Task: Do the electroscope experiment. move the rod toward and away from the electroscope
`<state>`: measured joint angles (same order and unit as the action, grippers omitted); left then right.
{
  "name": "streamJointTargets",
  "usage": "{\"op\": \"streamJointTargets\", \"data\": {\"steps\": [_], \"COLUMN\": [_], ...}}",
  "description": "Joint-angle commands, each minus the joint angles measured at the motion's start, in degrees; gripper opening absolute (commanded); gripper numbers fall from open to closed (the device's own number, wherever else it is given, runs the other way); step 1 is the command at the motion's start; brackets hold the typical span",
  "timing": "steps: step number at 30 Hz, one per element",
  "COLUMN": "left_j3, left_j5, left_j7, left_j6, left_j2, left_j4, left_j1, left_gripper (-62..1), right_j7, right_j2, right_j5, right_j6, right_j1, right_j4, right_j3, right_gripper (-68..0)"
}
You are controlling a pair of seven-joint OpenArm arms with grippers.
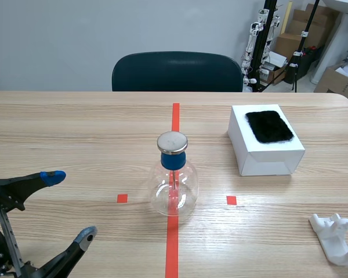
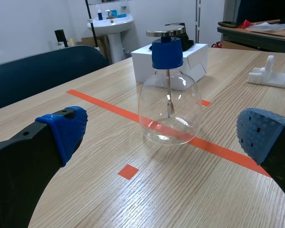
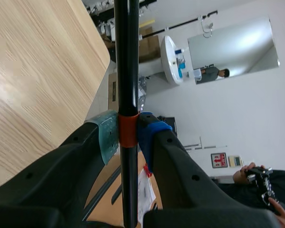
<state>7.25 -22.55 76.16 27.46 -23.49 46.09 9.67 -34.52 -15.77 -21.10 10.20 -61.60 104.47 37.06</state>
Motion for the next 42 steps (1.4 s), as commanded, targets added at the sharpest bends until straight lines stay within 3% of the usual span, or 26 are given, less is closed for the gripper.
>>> {"op": "streamJointTargets", "data": {"steps": [1,10,15,21,27,32,35,42], "left_j3": [-0.09,-0.09,-0.09,-0.09,-0.09,-0.09,-0.09,-0.09], "left_j5": [0.44,0.44,0.44,0.44,0.44,0.44,0.44,0.44], "left_j7": [0.81,0.81,0.81,0.81,0.81,0.83,0.83,0.83], "left_j6": [-0.07,-0.07,-0.07,-0.07,-0.07,-0.07,-0.07,-0.07], "left_j2": [-0.07,-0.07,-0.07,-0.07,-0.07,-0.07,-0.07,-0.07], "left_j4": [0.33,0.33,0.33,0.33,0.33,0.33,0.33,0.33], "left_j1": [-0.15,-0.15,-0.15,-0.15,-0.15,-0.15,-0.15,-0.15], "left_gripper": [1.4,1.4,1.4,1.4,1.4,1.4,1.4,1.4], "right_j7": [0.57,5.05,11.43,21.29,29.86,34.64,37.29,41.07], "right_j2": [-1.44,-8.44,-12.50,-17.16,-21.86,-22.14,-22.14,-22.10], "right_j5": [0.79,-0.98,-6.27,-13.66,-25.31,-34.42,-39.17,-44.33], "right_j6": [0.66,0.87,0.87,0.87,0.81,0.55,-2.23,-6.51], "right_j1": [0.83,7.72,11.91,17.09,22.75,27.65,29.55,31.95], "right_j4": [0.57,0.81,3.93,9.53,11.56,11.43,11.39,11.02], "right_j3": [0.87,0.04,-4.46,-14.03,-27.19,-36.96,-41.18,-46.01], "right_gripper": [-66.9,-66.9,-66.9,-66.9,-66.9,-66.9,-67.0,-67.1]}}
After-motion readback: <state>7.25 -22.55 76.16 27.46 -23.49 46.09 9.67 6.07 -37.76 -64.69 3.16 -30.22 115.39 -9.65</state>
